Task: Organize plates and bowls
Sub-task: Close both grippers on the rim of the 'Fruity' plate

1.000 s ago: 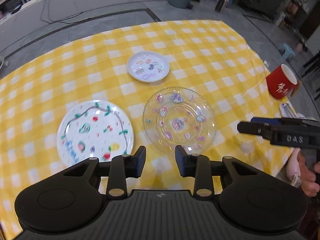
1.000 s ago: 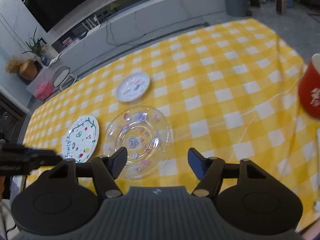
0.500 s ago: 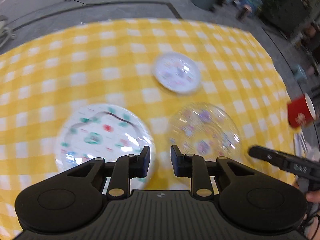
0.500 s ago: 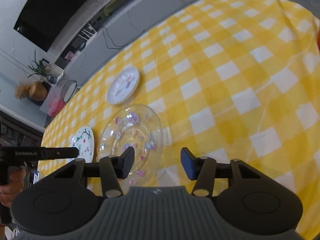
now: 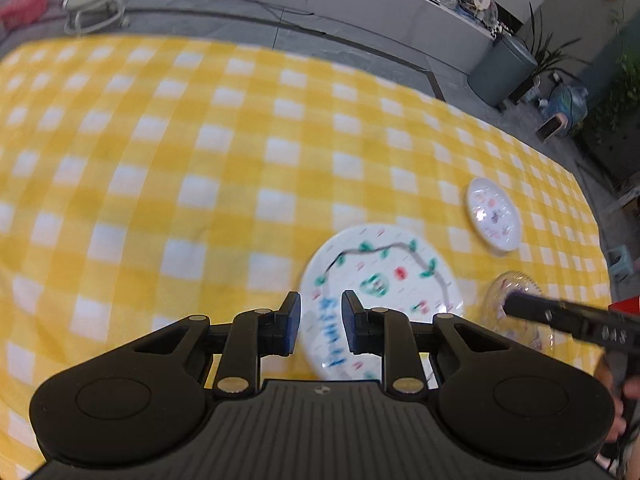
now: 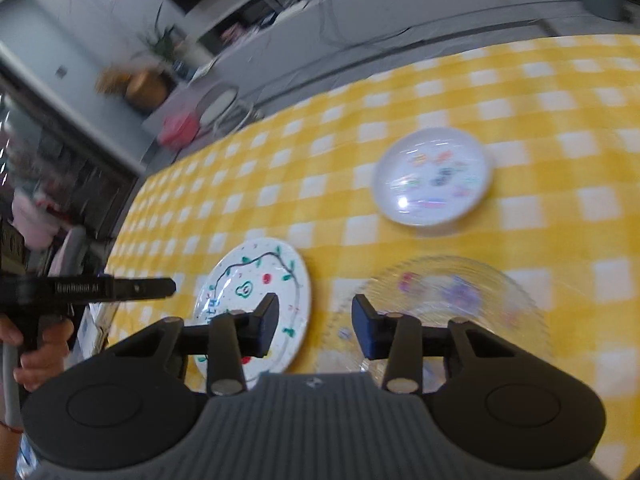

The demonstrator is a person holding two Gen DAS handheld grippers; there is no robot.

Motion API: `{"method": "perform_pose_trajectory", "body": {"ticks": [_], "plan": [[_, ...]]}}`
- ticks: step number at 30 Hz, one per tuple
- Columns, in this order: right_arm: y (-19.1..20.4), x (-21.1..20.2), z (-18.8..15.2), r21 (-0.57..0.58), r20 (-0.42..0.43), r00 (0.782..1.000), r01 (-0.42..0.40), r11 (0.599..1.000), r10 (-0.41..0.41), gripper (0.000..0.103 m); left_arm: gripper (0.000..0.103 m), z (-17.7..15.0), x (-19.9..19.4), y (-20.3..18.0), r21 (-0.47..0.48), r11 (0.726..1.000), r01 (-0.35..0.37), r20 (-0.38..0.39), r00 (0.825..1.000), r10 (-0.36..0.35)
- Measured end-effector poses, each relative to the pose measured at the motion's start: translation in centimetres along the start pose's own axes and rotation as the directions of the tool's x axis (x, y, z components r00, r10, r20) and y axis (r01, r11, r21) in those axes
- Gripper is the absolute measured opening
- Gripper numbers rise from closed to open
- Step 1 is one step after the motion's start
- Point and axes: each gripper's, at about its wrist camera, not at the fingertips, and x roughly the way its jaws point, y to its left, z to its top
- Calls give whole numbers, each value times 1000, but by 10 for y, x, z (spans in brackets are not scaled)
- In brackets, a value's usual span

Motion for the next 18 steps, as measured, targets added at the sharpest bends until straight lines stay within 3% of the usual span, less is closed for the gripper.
{"method": "perform_pose_trajectory", "body": {"ticks": [4,8,12,15,18], "plan": [[-1,21,9,-37,-28,1000,-4,999,3,41,26,-12,4,27,-96,995,40,24,999,-38],[0,33,16,-33,-58,997,-60,998,58,41,26,-19,7,46,-149,976,157,48,987,-152],[1,52,25,-75,-112,994,-2,997,-6,41,26,-24,16,55,-166,965,202,61,979,-195],[1,58,26,-141,-134,990,-52,989,33,43,26,-28,18,65,-190,946,264,107,963,-247],[-12,59,34,-72,-169,981,-111,991,98,43,26,-33,24,79,-236,905,354,134,934,-331]]}}
